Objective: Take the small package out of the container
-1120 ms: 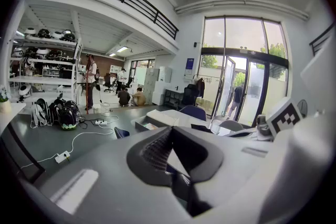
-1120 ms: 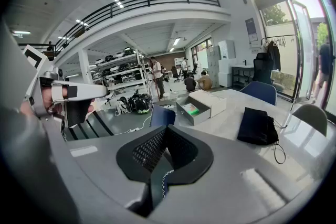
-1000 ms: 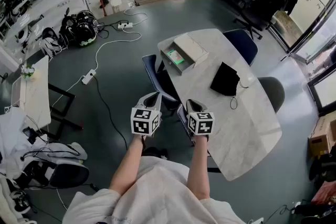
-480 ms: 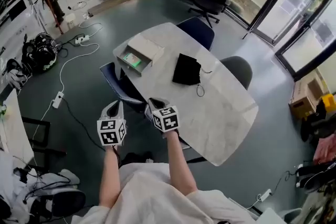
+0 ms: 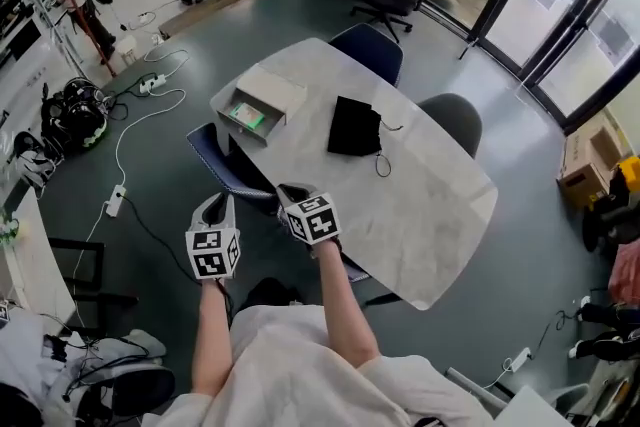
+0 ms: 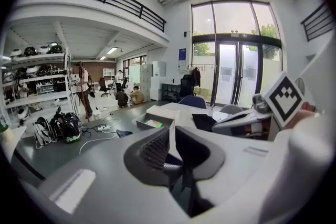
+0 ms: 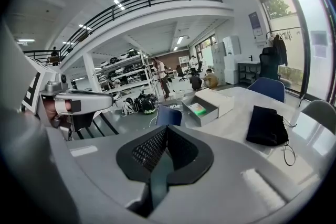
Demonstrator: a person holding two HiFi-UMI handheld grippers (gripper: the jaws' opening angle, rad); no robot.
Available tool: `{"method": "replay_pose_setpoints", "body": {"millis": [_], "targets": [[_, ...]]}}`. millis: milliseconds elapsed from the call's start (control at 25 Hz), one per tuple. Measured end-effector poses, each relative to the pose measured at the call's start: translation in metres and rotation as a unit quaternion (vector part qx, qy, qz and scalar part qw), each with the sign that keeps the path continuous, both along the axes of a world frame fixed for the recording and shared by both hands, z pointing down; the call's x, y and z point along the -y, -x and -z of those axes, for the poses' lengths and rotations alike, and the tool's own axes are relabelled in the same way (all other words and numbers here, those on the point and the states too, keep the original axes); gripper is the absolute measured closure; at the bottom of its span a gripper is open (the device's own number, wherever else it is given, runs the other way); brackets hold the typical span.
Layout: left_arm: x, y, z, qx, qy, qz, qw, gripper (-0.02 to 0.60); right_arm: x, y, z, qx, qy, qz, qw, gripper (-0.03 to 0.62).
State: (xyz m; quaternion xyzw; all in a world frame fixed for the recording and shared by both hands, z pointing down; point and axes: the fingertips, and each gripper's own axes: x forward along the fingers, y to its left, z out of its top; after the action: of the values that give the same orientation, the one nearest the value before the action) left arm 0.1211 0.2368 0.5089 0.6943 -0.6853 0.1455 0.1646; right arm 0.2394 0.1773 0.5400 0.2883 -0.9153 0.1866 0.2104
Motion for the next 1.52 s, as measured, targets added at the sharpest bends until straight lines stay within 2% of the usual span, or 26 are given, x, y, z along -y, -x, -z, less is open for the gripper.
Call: {"method": "replay_pose_setpoints", "body": {"millis": [160,480,600,720,840,920,1040,1200,1520], "targets": [[0.013,-0.003,0.003,-0.022,-0.016,0.005,0.9996,0.527,0.01,-0.007,-0.001,-0.002,-0.003,-0.004,1.0,0.59],[0.069,0.018,-0.003,-0.024,-0.016,-0.009,0.9995,0.528,0.064,0.006,-0.007,-0.014,-0.006,-0.016,1.0,0.591],[0.106,0.035,-0.002,-0.023,-0.021,-0.026,0.9992,0.528,0.101,0.018,-0.003,-0.025,-0.02,-0.023,0.999,0.591],[0.15,0.06,0.001,-0.023,-0.023,-0.046,0.9984,0.528,0.139,0.037,-0.004,-0.069,-0.048,-0.024,0.996,0.591],[0.192,0.084,0.002,-0.039,-0.018,-0.065,0.997,0.529,0.17,0.065,-0.005,-0.039,-0.039,-0.026,0.998,0.591],[0.219,0.102,0.002,-0.048,-0.012,-0.079,0.9957,0.529,0.184,0.087,0.0,-0.016,-0.045,-0.017,0.999,0.591],[0.256,0.126,-0.001,-0.062,0.004,-0.095,0.9936,0.529,0.208,0.11,0.004,-0.023,-0.053,-0.013,0.998,0.592],[0.291,0.146,-0.019,-0.069,0.036,-0.129,0.9886,0.529,0.234,0.127,-0.008,-0.031,-0.008,-0.017,0.999,0.591],[0.325,0.166,-0.043,-0.08,0.08,-0.204,0.9725,0.529,0.271,0.158,-0.05,-0.1,0.025,-0.035,0.994,0.591]]}}
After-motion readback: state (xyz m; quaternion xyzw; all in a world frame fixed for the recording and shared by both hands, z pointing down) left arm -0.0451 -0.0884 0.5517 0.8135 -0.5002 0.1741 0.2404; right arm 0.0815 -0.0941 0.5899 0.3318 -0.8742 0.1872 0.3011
